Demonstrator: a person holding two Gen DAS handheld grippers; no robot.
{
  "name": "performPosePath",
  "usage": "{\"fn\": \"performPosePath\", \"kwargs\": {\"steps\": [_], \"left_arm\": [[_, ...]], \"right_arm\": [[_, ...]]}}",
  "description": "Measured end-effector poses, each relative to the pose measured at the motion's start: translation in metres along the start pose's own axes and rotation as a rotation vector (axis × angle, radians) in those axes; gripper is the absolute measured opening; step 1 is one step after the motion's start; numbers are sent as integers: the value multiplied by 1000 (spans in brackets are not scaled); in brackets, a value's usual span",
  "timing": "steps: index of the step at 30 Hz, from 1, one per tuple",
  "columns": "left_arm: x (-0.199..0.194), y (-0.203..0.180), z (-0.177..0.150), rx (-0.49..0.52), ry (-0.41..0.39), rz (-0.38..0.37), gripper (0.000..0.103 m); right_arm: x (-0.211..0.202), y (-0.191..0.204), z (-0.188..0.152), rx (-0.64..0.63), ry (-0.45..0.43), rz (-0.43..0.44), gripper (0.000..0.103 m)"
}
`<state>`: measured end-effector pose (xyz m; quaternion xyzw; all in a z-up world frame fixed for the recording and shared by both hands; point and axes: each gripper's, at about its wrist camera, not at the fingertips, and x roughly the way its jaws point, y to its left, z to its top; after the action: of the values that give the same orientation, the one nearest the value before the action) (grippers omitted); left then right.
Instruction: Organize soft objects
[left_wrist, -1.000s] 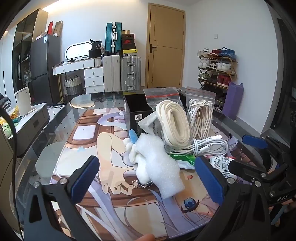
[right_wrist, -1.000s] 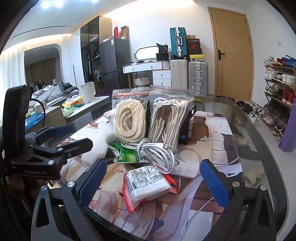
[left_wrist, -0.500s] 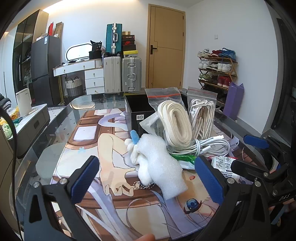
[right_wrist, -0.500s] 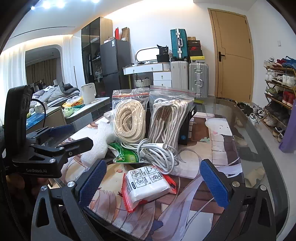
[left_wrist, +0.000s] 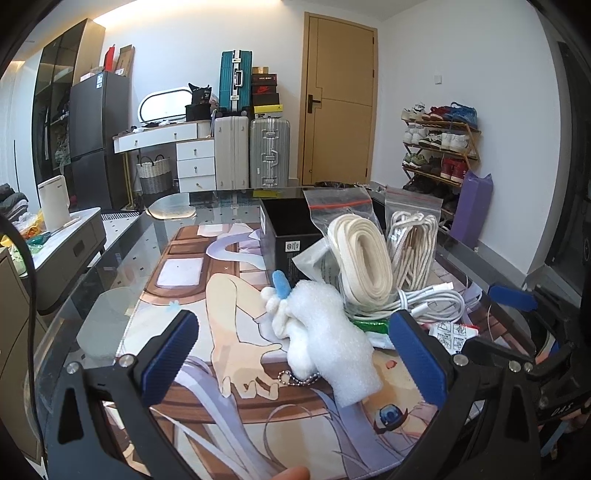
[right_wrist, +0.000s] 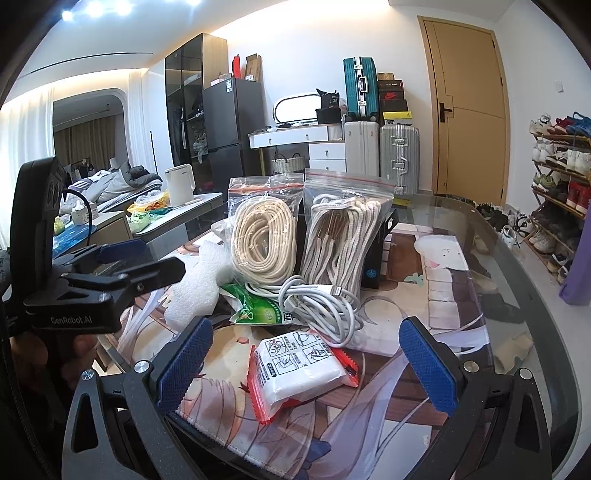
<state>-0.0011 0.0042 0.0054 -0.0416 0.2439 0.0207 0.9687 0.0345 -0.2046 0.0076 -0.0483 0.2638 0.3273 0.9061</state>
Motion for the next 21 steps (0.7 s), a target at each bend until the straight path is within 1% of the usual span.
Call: {"fn": "performPosePath", "kwargs": {"steps": [12,18,21], "left_arm": [[-3,1,3,11,-8,0,103],[-3,-1,3,18,-13,0,103],[0,-1,1,16,-4,-1,103]], "right_arm": [[0,3,1,-16,-1,-2,102],[3,2,-1,-24,12,-6,102],[4,4,-1,-38,11,-13,102]]}}
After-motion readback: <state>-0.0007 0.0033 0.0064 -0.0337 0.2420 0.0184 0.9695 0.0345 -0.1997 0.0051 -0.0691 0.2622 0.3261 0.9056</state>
